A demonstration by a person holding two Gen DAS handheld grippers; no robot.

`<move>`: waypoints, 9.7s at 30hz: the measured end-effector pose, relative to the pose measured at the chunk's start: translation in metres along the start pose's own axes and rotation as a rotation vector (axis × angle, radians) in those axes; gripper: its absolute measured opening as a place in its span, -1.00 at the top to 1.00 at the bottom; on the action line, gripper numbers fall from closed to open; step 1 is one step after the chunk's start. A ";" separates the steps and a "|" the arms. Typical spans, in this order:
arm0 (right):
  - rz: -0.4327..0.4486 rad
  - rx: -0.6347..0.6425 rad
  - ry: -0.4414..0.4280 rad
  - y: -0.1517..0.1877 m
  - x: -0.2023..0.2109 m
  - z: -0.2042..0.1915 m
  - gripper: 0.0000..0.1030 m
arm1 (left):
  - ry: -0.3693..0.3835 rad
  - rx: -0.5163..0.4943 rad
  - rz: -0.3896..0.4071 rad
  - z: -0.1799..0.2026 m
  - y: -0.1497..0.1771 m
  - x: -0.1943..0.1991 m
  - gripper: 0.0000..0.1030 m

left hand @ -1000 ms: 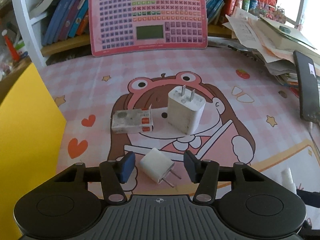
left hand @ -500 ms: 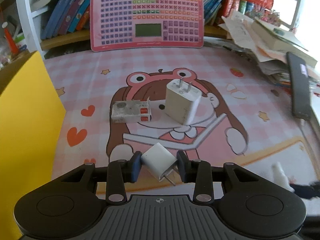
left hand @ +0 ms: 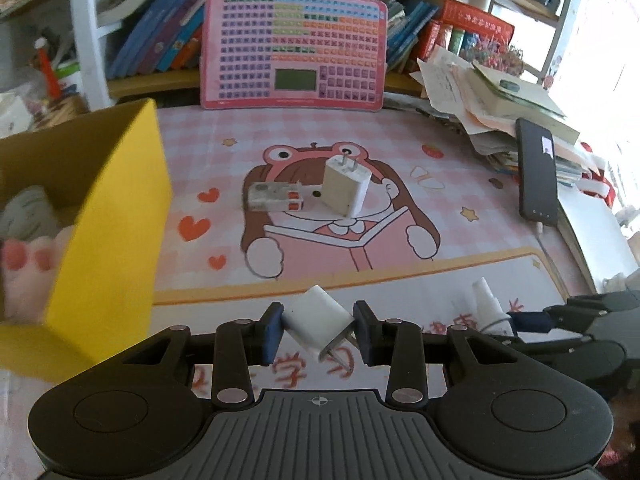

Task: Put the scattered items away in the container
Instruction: 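Carry the spray bottle and charger up over the yellow box with both tools, then lower both tools into the box and open them to drop bottle and charger, then withdraw both open tools from the yellow box toward the remaining white items, then grasp the white power bank with the right tool while the left tool grasps the small grey box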

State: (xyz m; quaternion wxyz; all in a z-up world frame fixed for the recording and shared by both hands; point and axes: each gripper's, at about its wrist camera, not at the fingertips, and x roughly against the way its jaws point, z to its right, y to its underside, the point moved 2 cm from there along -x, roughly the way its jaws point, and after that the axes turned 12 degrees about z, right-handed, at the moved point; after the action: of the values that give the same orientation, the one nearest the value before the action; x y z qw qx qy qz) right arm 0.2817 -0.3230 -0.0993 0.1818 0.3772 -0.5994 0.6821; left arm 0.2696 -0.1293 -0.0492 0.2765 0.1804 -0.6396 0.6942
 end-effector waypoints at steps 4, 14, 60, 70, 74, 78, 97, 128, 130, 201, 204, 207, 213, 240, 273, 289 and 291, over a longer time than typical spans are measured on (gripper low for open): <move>-0.024 -0.022 -0.019 0.003 -0.003 0.000 0.31 | -0.001 -0.012 0.001 0.002 0.005 0.015 0.31; 0.002 -0.144 -0.090 0.006 0.013 -0.004 0.40 | 0.007 0.007 -0.016 -0.002 0.020 0.035 0.31; 0.200 -0.002 -0.056 0.057 0.133 -0.283 0.40 | 0.087 0.078 0.124 -0.209 0.103 0.207 0.31; 0.238 0.074 -0.080 0.046 0.137 -0.329 0.41 | 0.060 0.123 0.173 -0.249 0.107 0.231 0.31; 0.248 0.097 -0.091 0.039 0.137 -0.341 0.41 | 0.050 0.136 0.190 -0.261 0.105 0.235 0.31; 0.256 0.114 -0.106 0.032 0.134 -0.350 0.41 | 0.041 0.142 0.202 -0.270 0.103 0.237 0.31; 0.414 0.163 -0.220 -0.042 0.123 -0.354 0.40 | 0.027 0.117 0.343 -0.281 0.032 0.211 0.31; 0.000 -0.185 -0.322 -0.213 -0.121 -0.297 0.40 | -0.036 0.016 0.018 -0.269 -0.052 0.000 0.30; -0.032 -0.202 -0.308 -0.213 -0.133 -0.296 0.40 | -0.052 0.004 -0.017 -0.268 -0.052 -0.009 0.30; 0.346 -0.068 0.025 0.005 0.136 -0.315 -0.22 | -0.021 -0.043 0.223 -0.222 0.071 0.225 -0.69; 0.341 -0.054 0.043 0.014 0.140 -0.317 -0.28 | -0.021 -0.031 0.211 -0.222 0.078 0.225 -0.69; 0.336 -0.037 0.062 0.024 0.143 -0.319 -0.32 | -0.025 -0.028 0.199 -0.221 0.085 0.225 -0.69; 0.312 -0.039 0.092 0.038 0.146 -0.318 -0.51 | -0.022 -0.043 0.154 -0.216 0.098 0.220 -0.69; 0.207 -0.082 0.174 0.051 0.128 -0.278 -0.90 | 0.056 -0.082 0.007 -0.184 0.106 0.177 -0.81; 0.160 -0.151 0.207 0.029 0.088 -0.114 -0.90 | 0.142 -0.137 -0.047 -0.051 0.064 0.074 -0.81; 0.299 -0.084 -0.052 -0.077 0.016 -0.037 -0.32 | -0.049 -0.164 0.066 -0.004 -0.003 0.005 -0.81; 0.290 -0.069 -0.085 -0.088 -0.001 -0.033 -0.20 | -0.070 -0.168 0.074 -0.003 -0.008 -0.003 -0.81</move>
State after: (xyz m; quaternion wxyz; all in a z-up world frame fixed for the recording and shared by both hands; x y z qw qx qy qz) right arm 0.3342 -0.2723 -0.0395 0.0688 0.3089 -0.6779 0.6635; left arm 0.2771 -0.1268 -0.0455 0.2423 0.1567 -0.7112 0.6410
